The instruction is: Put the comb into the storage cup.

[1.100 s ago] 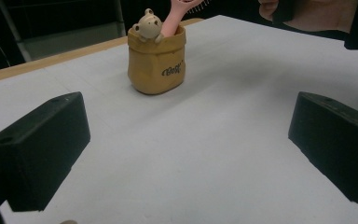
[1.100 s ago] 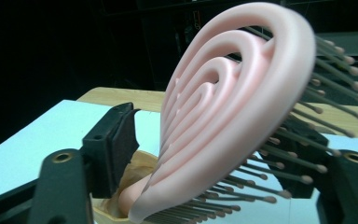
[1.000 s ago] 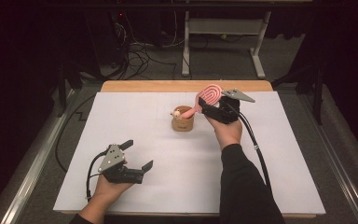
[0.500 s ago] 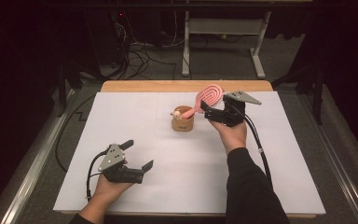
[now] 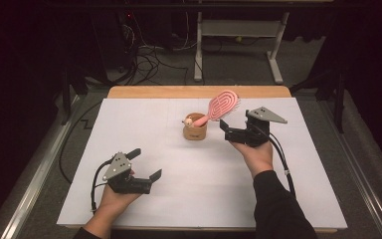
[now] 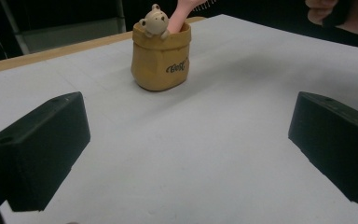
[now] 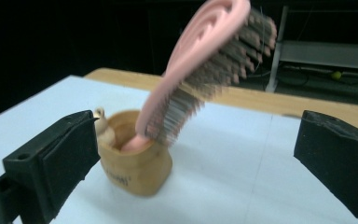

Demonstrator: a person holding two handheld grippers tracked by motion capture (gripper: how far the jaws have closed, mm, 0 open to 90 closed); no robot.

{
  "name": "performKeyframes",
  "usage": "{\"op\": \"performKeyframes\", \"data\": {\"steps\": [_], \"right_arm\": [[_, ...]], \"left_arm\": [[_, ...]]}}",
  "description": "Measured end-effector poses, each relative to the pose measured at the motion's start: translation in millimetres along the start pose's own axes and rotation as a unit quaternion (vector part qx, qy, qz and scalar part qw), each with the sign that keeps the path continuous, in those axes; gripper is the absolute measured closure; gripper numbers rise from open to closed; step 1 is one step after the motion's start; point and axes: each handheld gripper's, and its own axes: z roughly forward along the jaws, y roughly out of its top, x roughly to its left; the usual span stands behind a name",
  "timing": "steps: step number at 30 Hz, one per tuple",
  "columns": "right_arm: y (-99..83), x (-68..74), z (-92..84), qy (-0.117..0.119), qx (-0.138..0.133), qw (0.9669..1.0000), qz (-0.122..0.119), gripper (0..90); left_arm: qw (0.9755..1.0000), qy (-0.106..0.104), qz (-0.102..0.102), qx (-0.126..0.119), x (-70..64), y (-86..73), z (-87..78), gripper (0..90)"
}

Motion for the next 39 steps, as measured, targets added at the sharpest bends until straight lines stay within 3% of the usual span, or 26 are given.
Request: {"op": "performKeyframes", "data": {"steps": [11, 22, 30, 36, 39], "right_arm": [[-46.4, -7.4, -25.2, 0.006, 0.009, 0.9998, -0.019, 0.3], [-90.9, -20.7, -68.2, 0.005, 0.004, 0.9994, -0.034, 0.3], [-104.9, -27.9, -109.2, 0.002, -0.020, 0.9989, -0.042, 0.2], [-113.3, -29.1, -139.0, -0.007, -0.039, 0.9977, -0.054, 0.2], [-116.7, -29.1, -146.3, -0.011, -0.044, 0.9974, -0.056, 0.2]], "left_arm": [[1.0000, 0.006, 0.001, 0.007, 2.8, -1.8, 1.9, 0.0], [0.9999, 0.014, -0.007, 0.005, 8.5, -2.8, -1.2, 0.0], [0.9999, 0.006, 0.003, 0.010, 5.8, -3.3, -4.8, 0.0], [0.9998, 0.008, -0.013, -0.013, 6.5, -3.9, -16.4, 0.0], [0.9998, 0.012, -0.012, -0.011, 7.9, -5.8, -17.3, 0.0]]}}
